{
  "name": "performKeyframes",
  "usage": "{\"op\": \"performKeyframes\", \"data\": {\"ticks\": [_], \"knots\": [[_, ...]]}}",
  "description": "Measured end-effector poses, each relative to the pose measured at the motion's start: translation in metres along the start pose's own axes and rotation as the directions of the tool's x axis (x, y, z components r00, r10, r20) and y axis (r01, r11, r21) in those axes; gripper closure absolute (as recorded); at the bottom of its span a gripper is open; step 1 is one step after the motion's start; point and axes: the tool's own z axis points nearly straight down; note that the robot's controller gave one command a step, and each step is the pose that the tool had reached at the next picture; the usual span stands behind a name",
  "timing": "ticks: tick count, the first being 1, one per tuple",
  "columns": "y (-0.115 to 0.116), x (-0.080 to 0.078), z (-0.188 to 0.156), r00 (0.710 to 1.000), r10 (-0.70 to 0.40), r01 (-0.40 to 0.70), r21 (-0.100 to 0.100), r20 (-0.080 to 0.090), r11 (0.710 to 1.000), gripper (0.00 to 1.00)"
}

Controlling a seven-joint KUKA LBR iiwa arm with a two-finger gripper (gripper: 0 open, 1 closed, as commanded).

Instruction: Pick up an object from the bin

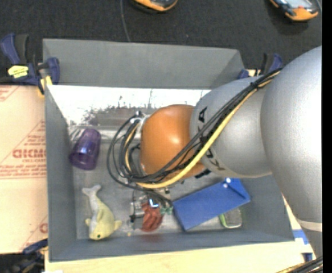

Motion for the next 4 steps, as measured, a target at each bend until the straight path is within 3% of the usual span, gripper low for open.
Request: {"op": "performKeyframes", "data": {"ticks": [1, 2, 3, 4], "knots": [[-0.049, -0.011, 0.045, 1.0, -0.025, 0.025, 0.001, -0.005, 1.0, 0.0], [-0.124, 0.011, 0.062, 1.0, 0.023, -0.023, -0.006, 0.001, 1.0, 0.0], [-0.142, 0.003, 0.065, 0.979, -0.206, 0.206, -0.003, -0.001, 0.979, 1.0], [-0.142, 0.003, 0.065, 0.979, -0.204, 0.204, -0.003, -0.001, 0.979, 0.0]]}}
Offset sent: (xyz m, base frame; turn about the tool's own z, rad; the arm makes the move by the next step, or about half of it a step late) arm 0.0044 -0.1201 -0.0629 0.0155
